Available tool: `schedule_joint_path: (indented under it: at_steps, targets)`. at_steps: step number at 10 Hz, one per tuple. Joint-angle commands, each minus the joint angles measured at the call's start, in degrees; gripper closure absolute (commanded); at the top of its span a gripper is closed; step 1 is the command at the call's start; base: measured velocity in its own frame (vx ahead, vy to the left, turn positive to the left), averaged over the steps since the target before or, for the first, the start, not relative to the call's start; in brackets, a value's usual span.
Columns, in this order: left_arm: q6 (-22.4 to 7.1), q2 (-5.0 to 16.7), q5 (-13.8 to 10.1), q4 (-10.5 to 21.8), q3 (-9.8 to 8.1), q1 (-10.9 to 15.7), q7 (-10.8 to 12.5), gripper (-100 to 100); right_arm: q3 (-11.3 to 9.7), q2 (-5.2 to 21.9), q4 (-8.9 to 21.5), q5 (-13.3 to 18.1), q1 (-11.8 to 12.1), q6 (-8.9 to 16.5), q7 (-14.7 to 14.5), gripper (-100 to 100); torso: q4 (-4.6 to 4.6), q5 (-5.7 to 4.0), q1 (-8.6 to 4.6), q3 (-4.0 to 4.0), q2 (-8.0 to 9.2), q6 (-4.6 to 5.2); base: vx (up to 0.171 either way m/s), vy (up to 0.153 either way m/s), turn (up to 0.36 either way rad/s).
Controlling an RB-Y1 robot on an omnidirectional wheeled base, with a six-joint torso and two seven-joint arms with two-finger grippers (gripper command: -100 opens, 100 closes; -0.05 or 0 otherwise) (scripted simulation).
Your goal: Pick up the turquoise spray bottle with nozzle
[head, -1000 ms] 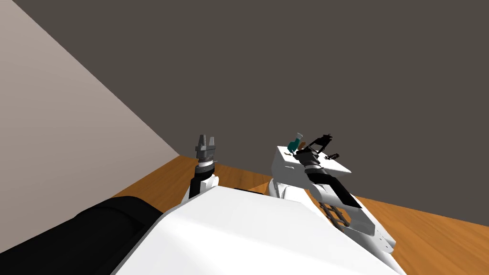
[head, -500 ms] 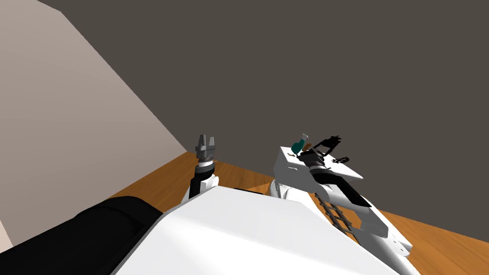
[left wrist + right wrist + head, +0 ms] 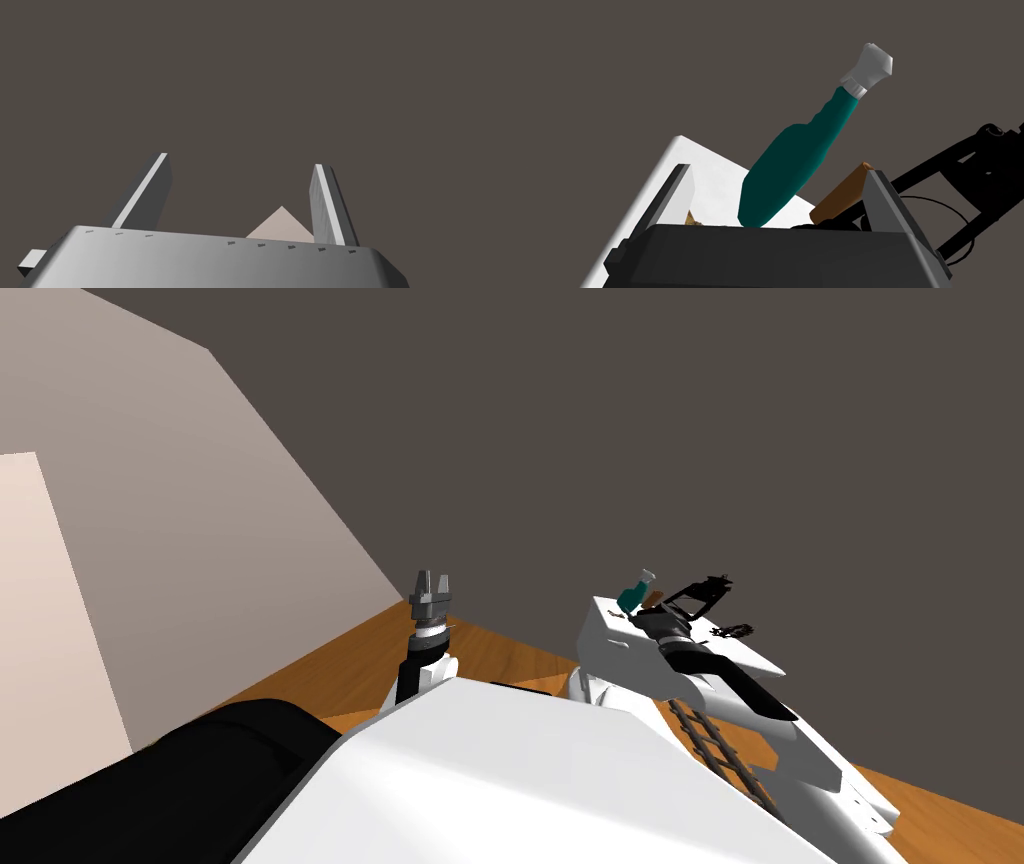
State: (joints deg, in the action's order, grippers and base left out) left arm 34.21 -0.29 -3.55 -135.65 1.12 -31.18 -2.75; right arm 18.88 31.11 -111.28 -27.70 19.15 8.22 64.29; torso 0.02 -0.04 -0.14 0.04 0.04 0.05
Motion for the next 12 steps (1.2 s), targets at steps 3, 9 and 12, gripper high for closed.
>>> schedule_joint_path:
  at_steps: [3, 9, 12]
  targets:
    - [0.00, 0.00, 0.00, 0.00, 0.00, 0.00, 0.00, 0, 2.55, 2.65, 1.99, -2.97, 0.41, 3.54, 6.10, -100, 0.00, -0.01, -0.02, -0.01, -0.01, 0.00, -0.028, -0.011, 0.132]
    - [0.00, 0.00, 0.00, 0.00, 0.00, 0.00, 0.00, 0, 5.86, 6.05, 4.76, -6.81, 0.78, 7.81, 15.51, -100, -0.02, -0.01, -0.03, -0.05, -0.09, 0.01, -0.014, -0.012, 0.107]
    - [0.00, 0.00, 0.00, 0.00, 0.00, 0.00, 0.00, 0, 6.90, 7.09, 5.57, -8.00, 0.95, 9.04, 18.67, -100, -0.02, -0.01, -0.04, -0.07, -0.12, -0.01, -0.003, -0.014, 0.086]
